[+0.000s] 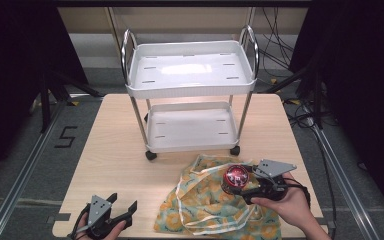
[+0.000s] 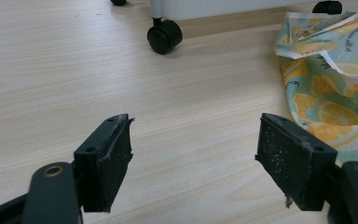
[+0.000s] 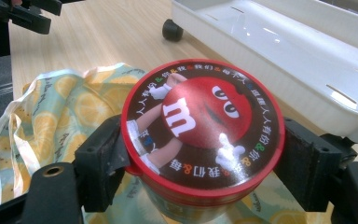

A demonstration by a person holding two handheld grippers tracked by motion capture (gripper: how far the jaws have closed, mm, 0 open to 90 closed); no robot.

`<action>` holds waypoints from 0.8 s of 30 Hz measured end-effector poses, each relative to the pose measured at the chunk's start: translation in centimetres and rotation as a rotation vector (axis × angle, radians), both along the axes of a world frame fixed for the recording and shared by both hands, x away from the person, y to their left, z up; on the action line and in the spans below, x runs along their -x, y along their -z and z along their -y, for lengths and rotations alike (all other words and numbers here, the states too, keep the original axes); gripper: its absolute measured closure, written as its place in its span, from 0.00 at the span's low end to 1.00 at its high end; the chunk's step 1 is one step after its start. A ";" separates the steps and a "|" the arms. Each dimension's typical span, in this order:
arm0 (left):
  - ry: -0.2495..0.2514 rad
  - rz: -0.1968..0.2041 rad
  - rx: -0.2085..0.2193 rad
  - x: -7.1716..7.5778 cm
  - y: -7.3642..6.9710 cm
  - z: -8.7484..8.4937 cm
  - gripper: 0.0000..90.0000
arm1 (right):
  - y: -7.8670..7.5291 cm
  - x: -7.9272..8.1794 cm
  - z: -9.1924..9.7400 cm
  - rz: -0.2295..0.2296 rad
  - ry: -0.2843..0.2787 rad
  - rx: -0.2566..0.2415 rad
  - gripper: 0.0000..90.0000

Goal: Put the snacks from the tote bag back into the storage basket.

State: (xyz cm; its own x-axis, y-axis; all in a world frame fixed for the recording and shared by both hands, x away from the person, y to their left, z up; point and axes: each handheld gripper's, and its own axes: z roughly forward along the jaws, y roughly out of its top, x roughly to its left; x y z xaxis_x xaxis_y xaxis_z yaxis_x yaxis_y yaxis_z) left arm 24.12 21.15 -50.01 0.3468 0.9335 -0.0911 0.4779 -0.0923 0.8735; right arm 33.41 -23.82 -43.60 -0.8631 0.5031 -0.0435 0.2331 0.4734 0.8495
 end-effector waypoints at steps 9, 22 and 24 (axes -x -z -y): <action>0.004 0.009 0.010 -0.1 0.1 0.0 0.29 | -0.1 -0.2 -0.2 -0.008 0.016 -0.001 0.29; -0.008 0.003 0.008 0.0 0.0 0.0 0.29 | -0.6 -0.3 -0.4 -0.007 0.044 0.012 0.29; 0.002 0.007 0.013 0.0 0.1 0.0 0.29 | -0.6 -0.5 -0.4 0.017 0.047 0.018 0.29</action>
State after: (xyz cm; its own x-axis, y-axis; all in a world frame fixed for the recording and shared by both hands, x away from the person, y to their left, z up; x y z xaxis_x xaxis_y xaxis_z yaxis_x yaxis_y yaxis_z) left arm 24.16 21.16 -50.07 0.3493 0.9316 -0.1007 0.4719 -0.0820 0.8779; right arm 33.86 -23.42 -42.97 -0.8377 0.5420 -0.0672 0.2410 0.4773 0.8450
